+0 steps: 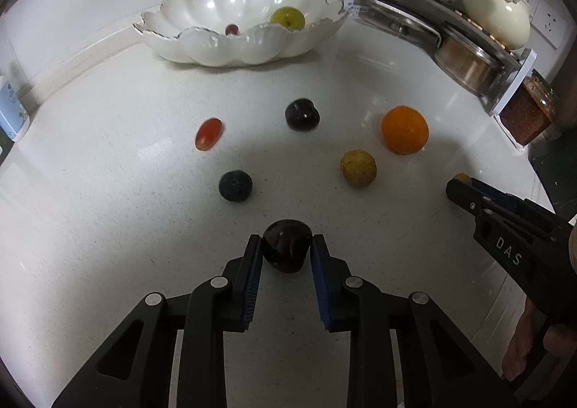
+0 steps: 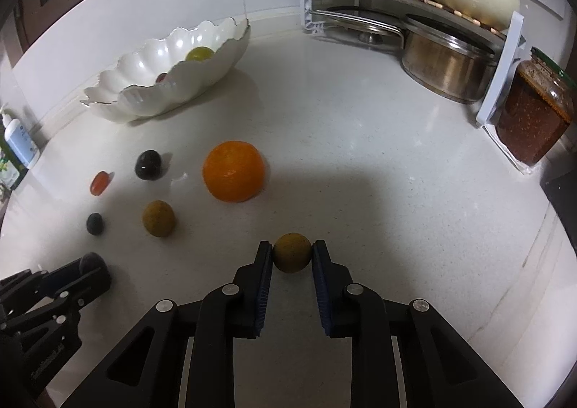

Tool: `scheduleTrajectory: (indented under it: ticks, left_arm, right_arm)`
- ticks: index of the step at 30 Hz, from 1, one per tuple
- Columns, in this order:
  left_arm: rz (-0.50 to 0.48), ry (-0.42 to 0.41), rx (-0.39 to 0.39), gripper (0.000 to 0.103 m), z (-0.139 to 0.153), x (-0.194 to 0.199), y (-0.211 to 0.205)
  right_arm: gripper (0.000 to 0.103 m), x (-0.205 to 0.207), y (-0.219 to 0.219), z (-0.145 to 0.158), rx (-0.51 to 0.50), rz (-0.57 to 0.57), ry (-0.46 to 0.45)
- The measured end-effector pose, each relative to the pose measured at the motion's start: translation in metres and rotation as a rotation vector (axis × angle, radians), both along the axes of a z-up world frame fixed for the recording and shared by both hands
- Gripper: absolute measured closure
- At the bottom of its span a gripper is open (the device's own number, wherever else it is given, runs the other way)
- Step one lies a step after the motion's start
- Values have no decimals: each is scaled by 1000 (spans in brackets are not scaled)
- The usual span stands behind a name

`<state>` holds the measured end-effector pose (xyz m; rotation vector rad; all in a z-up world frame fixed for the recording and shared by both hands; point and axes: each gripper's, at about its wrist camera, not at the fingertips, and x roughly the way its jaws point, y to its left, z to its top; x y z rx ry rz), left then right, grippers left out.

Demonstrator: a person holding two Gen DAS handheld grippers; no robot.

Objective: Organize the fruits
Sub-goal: 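Close left tool on the black plum while right tool grasps the small brown fruit, then lift and carry the black plum and small brown fruit over the white bowl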

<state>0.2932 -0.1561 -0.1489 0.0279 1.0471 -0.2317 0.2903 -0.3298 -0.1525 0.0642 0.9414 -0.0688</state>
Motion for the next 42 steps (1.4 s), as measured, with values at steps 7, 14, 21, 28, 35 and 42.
scheduleTrajectory:
  ticks: [7,14,21,28,35,42]
  left_arm:
    - [6,-51,-7,75,17,-2,11]
    - [14,-104,-19,76,36,-6,21]
    - [25,-153,-32,76,54,-7,31]
    - [29,-207,-42,76,71,-9,44]
    - [43,-253,-59,76,85,-7,58]
    - [61,-296,-71,76,99,-2,69]
  right_arm:
    - [79,-6,10,15,-2,17,-31]
    - [79,-12,25,33,4,43,-70]
    - [79,-18,41,51,11,66,-114]
    - [79,-21,58,69,13,92,-158]
    - [79,-18,74,83,19,117,-205]
    - [79,-12,88,95,24,129,-245]
